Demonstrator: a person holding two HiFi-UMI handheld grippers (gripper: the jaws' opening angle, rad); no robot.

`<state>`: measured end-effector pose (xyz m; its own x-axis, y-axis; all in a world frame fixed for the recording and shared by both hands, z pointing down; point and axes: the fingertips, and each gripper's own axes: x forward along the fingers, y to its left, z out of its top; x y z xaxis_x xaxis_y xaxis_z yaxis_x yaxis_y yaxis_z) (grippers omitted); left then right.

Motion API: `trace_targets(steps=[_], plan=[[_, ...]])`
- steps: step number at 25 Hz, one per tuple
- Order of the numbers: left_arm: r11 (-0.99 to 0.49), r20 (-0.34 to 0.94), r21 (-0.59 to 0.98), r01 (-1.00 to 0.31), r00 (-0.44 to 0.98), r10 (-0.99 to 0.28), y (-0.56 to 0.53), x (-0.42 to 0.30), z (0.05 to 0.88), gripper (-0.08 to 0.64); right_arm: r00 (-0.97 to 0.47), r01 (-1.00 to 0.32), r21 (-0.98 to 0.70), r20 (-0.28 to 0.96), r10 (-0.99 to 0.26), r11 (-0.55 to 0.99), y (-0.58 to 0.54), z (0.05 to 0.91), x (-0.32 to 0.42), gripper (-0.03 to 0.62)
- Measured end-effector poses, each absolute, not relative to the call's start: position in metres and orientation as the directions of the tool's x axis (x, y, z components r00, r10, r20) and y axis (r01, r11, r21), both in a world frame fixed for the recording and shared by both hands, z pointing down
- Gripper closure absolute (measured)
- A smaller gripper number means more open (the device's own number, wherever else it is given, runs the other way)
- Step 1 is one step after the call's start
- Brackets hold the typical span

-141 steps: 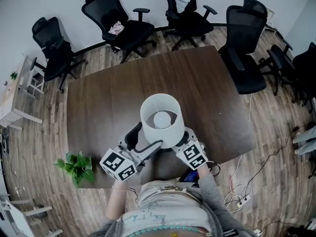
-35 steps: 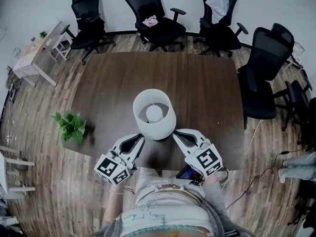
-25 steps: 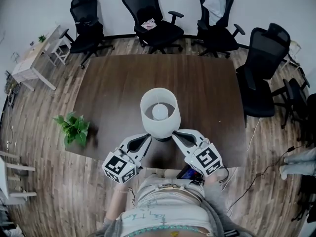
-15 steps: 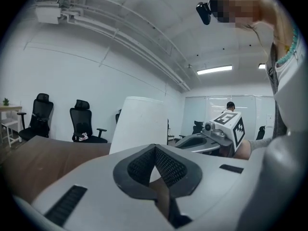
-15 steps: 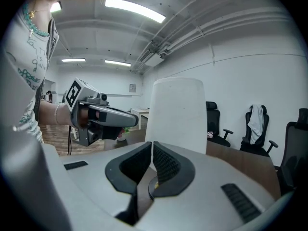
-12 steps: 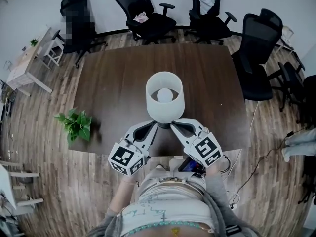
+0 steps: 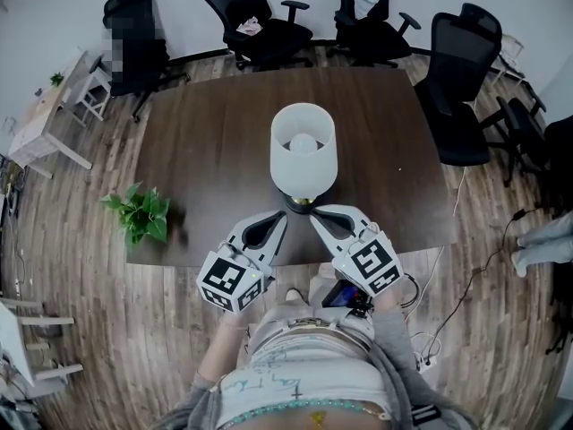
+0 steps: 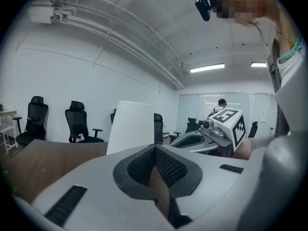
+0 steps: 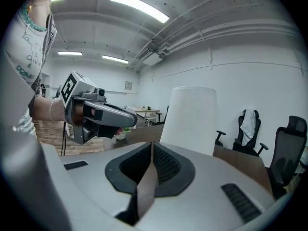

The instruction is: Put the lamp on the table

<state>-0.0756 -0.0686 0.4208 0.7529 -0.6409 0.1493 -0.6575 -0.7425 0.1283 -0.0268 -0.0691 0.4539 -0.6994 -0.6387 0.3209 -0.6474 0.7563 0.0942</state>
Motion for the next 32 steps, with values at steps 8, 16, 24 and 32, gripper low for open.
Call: trace_targets(steps=[8, 16, 24, 32], plan=[[-0.750, 0.134, 0.116, -0.652, 0.758, -0.638, -0.040, -0.079, 0.420, 0.549, -0.662, -0.679, 0.113, 0.333, -0.671, 0.725, -0.043, 0.457, -0.032, 0.565], [-0.742, 0.136, 0.123, -0.659, 0.752, -0.645, -0.018, -0.084, 0.428, 0.548, -0.630, -0.733, 0.071, 0.303, -0.715, 0.676, -0.026, 0.460, -0.027, 0.565], [-0.728, 0.114, 0.128, -0.673, 0.740, -0.663, -0.008, -0.082, 0.426, 0.548, -0.611, -0.753, 0.075, 0.292, -0.736, 0.654, -0.017, 0.458, -0.019, 0.565], [-0.705, 0.134, 0.147, -0.694, 0.720, -0.681, -0.015, -0.065, 0.428, 0.548, -0.633, -0.728, 0.086, 0.296, -0.715, 0.680, -0.026, 0.452, -0.004, 0.565]])
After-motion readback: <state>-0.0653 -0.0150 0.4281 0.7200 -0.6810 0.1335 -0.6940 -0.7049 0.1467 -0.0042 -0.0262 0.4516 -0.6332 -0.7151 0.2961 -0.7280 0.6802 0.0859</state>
